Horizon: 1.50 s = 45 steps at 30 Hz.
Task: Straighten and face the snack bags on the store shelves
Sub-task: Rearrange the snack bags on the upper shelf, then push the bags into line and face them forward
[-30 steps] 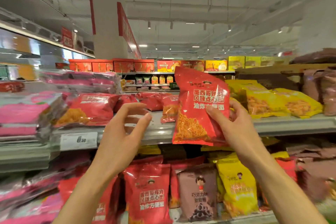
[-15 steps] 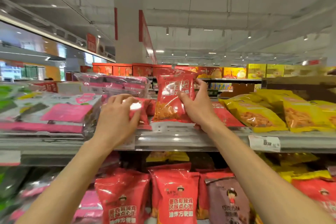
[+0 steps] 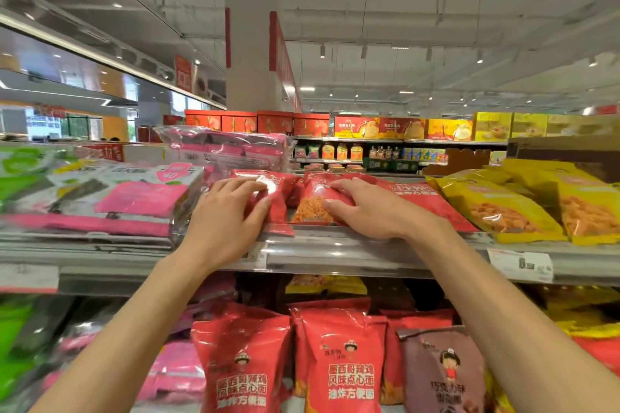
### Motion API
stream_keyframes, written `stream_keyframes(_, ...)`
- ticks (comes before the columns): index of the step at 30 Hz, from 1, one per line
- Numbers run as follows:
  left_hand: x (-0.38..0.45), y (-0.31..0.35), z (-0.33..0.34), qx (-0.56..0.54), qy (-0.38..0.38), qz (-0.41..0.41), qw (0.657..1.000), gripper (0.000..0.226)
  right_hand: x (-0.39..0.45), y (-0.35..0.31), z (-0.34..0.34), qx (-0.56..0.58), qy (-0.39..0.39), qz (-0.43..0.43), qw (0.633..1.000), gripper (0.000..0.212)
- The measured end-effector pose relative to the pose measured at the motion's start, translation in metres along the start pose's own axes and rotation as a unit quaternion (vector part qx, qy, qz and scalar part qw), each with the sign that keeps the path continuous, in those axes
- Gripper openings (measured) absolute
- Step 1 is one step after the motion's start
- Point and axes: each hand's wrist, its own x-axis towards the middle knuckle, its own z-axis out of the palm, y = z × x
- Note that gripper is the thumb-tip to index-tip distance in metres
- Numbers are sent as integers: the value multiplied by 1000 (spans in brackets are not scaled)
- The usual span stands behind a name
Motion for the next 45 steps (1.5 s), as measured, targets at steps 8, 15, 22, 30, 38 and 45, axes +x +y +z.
stream_keyframes(8, -4, 3, 5, 44, 7, 5, 999, 66, -3, 2, 12, -76, -25, 5, 997, 67)
stream_keyframes(15, -13, 5, 2, -6, 40, 9, 999, 57, -16, 3, 16, -45, 117, -17, 992, 71)
stream_keyframes(22, -51, 17, -17, -181, 91, 4, 979, 30, -70, 2, 21, 181, 257, -32, 949, 31)
stream_keyframes(30, -142, 21, -10, -345, 76, -107, 930, 14, -151, 28, 73, 397, 272, 41, 876, 9)
stream_keyframes(38, -230, 13, 55, -408, -2, -246, 879, 14, -209, 85, 173, 456, 248, 185, 835, 10)
stream_keyframes(45, -260, 41, 105, -430, -49, -303, 849, 12, -235, 127, 202, 469, 251, 251, 809, 10)
